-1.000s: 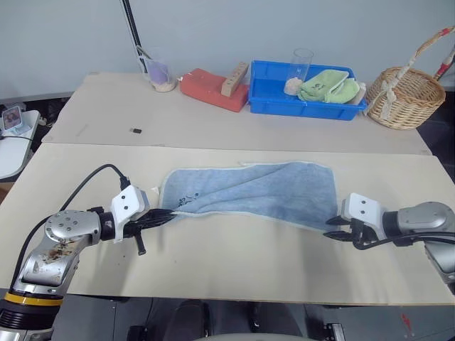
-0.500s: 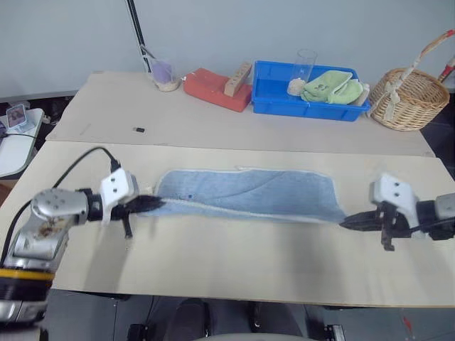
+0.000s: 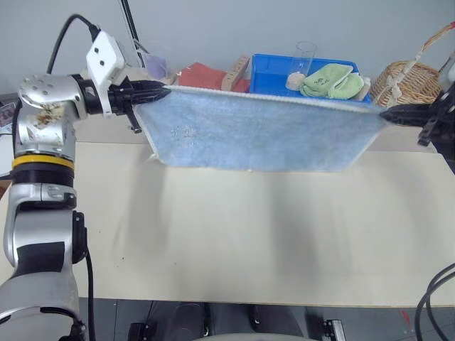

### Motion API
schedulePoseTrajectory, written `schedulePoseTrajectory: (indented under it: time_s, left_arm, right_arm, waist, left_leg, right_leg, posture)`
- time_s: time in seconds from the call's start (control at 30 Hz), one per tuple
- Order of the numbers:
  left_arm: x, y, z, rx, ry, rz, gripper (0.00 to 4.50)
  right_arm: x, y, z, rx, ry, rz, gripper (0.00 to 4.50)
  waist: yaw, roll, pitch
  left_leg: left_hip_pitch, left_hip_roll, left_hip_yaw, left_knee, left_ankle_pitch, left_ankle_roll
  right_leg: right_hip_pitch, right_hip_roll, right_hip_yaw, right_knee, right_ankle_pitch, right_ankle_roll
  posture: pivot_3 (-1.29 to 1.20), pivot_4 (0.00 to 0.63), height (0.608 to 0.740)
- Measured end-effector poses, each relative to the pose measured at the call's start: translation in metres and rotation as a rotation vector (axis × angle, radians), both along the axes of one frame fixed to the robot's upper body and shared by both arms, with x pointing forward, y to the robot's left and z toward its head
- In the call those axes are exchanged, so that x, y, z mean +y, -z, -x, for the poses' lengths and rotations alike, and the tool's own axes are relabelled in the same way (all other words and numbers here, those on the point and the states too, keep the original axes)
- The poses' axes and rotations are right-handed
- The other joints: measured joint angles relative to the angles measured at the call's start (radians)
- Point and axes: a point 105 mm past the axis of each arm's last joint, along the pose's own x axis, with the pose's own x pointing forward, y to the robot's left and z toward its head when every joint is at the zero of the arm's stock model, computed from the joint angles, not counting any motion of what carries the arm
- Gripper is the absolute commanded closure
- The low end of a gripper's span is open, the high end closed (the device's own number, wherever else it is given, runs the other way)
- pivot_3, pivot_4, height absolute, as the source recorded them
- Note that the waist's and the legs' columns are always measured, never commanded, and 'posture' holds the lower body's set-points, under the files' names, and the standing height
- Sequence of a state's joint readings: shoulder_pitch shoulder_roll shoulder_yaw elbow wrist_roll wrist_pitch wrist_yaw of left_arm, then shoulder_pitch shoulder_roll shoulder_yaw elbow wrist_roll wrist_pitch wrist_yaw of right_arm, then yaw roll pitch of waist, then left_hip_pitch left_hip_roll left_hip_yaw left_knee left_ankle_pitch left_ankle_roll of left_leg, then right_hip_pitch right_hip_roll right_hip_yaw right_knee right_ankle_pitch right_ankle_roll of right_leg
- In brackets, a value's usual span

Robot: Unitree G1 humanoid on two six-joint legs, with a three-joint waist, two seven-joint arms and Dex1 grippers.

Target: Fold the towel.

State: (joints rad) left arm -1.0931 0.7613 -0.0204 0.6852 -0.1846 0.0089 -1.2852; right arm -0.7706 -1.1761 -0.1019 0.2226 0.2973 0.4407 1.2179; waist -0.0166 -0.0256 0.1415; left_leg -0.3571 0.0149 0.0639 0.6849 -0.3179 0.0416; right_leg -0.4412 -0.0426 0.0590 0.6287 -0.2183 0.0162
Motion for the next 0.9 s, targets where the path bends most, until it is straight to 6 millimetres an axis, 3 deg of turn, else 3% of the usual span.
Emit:
schedulePoseTrajectory:
  time_s: [0.13, 0.3, 0.43, 0.53, 0.67, 0.77, 0.9]
  left_arm:
    - [0.010, 0.055, 0.020, 0.145, 0.042, -0.081, 4.50]
    - [0.018, 0.138, 0.066, 0.342, 0.067, -0.164, 4.50]
    - [0.023, 0.173, 0.102, 0.461, 0.075, -0.188, 4.50]
    - [0.024, 0.180, 0.116, 0.508, 0.073, -0.188, 4.50]
    - [0.026, 0.174, 0.117, 0.521, 0.055, -0.160, 4.50]
    - [0.027, 0.165, 0.107, 0.517, 0.033, -0.128, 4.50]
    - [0.030, 0.142, 0.084, 0.470, -0.005, -0.082, 4.50]
  right_arm:
    - [0.007, 0.047, 0.017, 0.142, -0.075, 0.067, 4.49]
    - [0.016, 0.136, 0.066, 0.394, -0.171, 0.137, 4.49]
    - [0.017, 0.167, 0.101, 0.521, -0.204, 0.145, 4.49]
    - [0.020, 0.172, 0.119, 0.562, -0.228, 0.154, 4.49]
    - [0.021, 0.172, 0.128, 0.602, -0.229, 0.122, 4.49]
    - [0.020, 0.165, 0.119, 0.589, -0.193, 0.081, 4.49]
    - [0.019, 0.147, 0.091, 0.532, -0.127, 0.030, 4.49]
  waist:
    - [0.002, 0.000, 0.000]
    - [0.014, 0.000, 0.000]
    - [0.021, 0.000, 0.000]
    - [0.026, -0.001, 0.001]
    - [0.026, -0.001, 0.002]
    - [0.025, -0.002, 0.002]
    - [0.017, -0.002, 0.002]
  left_leg:
    - [-0.002, 0.001, 0.000, 0.000, 0.000, 0.000]
    - [-0.008, 0.002, -0.004, 0.009, -0.001, 0.001]
    - [-0.004, 0.001, -0.003, 0.011, -0.001, 0.002]
    - [0.005, 0.000, -0.003, 0.012, 0.001, 0.004]
    - [0.014, 0.002, -0.002, 0.012, 0.002, 0.004]
    - [0.014, 0.002, -0.002, 0.012, 0.003, 0.003]
    - [0.012, 0.001, -0.002, 0.011, 0.003, 0.003]
  right_leg:
    - [-0.001, -0.002, 0.000, 0.000, 0.000, 0.000]
    - [-0.001, -0.004, -0.002, 0.002, 0.000, 0.001]
    - [0.003, -0.006, -0.002, 0.001, 0.001, 0.003]
    - [0.010, -0.006, -0.002, 0.000, 0.001, 0.005]
    - [0.019, -0.004, -0.001, -0.001, 0.000, 0.010]
    - [0.018, -0.002, -0.001, -0.001, 0.001, 0.010]
    - [0.017, -0.001, 0.000, -0.001, 0.005, 0.002]
  posture:
    - [0.00, 0.150, 0.740]
    - [0.00, 0.150, 0.740]
    - [0.00, 0.150, 0.740]
    - [0.00, 0.150, 0.740]
    - [0.00, 0.150, 0.740]
    - [0.00, 0.150, 0.740]
    - [0.00, 0.150, 0.740]
